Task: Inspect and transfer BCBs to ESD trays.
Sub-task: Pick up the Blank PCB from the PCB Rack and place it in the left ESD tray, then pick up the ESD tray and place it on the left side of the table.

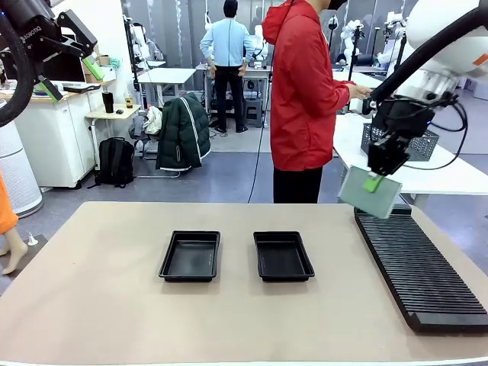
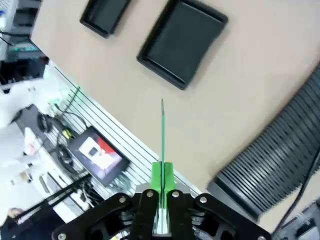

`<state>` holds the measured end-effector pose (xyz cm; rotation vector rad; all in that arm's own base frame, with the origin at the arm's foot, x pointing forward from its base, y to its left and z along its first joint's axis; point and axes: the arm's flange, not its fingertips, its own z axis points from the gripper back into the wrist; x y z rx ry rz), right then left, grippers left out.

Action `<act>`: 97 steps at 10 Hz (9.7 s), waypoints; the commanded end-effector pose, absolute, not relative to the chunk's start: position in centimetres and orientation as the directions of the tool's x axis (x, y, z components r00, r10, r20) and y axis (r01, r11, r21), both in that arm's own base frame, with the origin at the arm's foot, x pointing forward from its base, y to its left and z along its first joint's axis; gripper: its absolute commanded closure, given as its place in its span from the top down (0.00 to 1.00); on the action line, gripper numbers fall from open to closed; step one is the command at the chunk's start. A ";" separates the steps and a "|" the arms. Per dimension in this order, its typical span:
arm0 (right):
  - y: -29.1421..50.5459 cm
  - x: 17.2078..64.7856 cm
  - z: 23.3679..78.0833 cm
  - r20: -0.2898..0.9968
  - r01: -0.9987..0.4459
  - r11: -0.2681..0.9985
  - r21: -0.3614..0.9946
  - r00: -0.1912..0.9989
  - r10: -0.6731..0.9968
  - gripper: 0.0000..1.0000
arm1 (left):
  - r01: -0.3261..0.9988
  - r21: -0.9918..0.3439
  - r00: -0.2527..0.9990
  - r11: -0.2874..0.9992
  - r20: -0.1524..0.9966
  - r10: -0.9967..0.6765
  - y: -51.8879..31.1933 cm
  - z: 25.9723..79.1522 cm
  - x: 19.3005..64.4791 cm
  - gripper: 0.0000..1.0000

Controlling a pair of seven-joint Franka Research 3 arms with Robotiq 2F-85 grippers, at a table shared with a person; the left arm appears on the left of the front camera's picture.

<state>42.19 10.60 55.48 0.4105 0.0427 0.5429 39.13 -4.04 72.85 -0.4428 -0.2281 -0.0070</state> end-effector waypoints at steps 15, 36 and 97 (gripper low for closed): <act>33.7 41.8 39.0 0.170 -0.084 0.655 0.751 0.983 -0.069 0.03 | 0.061 -0.422 0.974 0.905 0.223 0.038 -3.9 72.8 39.1 1.00; 43.9 46.9 28.4 0.118 -0.032 0.704 0.709 0.990 -0.073 0.03 | 0.061 -0.422 0.974 0.905 0.223 0.038 -3.9 72.8 39.1 1.00; 25.9 49.0 41.2 -0.158 0.097 0.652 0.752 0.987 0.036 1.00 | 0.061 -0.165 0.998 0.984 0.032 -0.056 -15.5 50.2 48.9 1.00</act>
